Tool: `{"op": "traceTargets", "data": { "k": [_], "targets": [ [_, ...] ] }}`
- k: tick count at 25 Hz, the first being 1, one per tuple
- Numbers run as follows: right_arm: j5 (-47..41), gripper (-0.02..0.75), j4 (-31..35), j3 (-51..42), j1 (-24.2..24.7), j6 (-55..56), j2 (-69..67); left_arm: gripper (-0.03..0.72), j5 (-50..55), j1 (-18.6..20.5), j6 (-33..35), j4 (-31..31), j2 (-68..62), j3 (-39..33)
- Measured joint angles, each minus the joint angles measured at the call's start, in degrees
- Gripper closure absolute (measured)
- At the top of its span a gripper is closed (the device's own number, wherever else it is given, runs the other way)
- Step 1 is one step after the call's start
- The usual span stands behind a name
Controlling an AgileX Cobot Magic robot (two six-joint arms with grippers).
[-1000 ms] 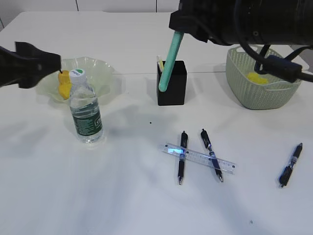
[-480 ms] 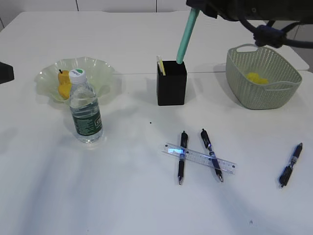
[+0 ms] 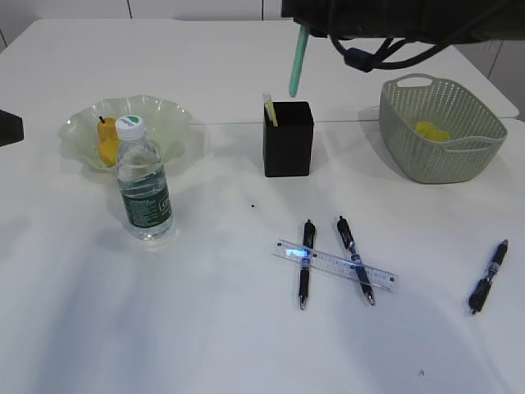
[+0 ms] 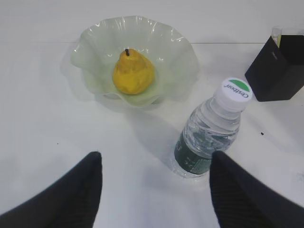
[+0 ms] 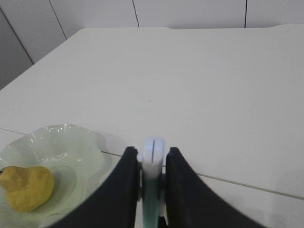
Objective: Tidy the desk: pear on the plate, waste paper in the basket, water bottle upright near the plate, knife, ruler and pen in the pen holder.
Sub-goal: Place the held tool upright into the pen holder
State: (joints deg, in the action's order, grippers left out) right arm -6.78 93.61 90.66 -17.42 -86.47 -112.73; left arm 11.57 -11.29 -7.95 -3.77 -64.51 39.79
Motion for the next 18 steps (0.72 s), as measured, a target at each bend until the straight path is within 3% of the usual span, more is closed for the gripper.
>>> {"op": "traceTargets", "data": {
  "k": [6, 18],
  "targets": [
    [0.4, 0.632, 0.0, 7.1, 0.1, -3.0, -8.8, 0.202, 0.0, 0.0, 0.0, 0.1, 0.0, 0.0],
    [0.7, 0.632, 1.0, 8.6, 3.0, -5.9, -15.0, 0.204, 0.0, 0.0, 0.0, 1.8, 0.0, 0.0]
  ]
}}
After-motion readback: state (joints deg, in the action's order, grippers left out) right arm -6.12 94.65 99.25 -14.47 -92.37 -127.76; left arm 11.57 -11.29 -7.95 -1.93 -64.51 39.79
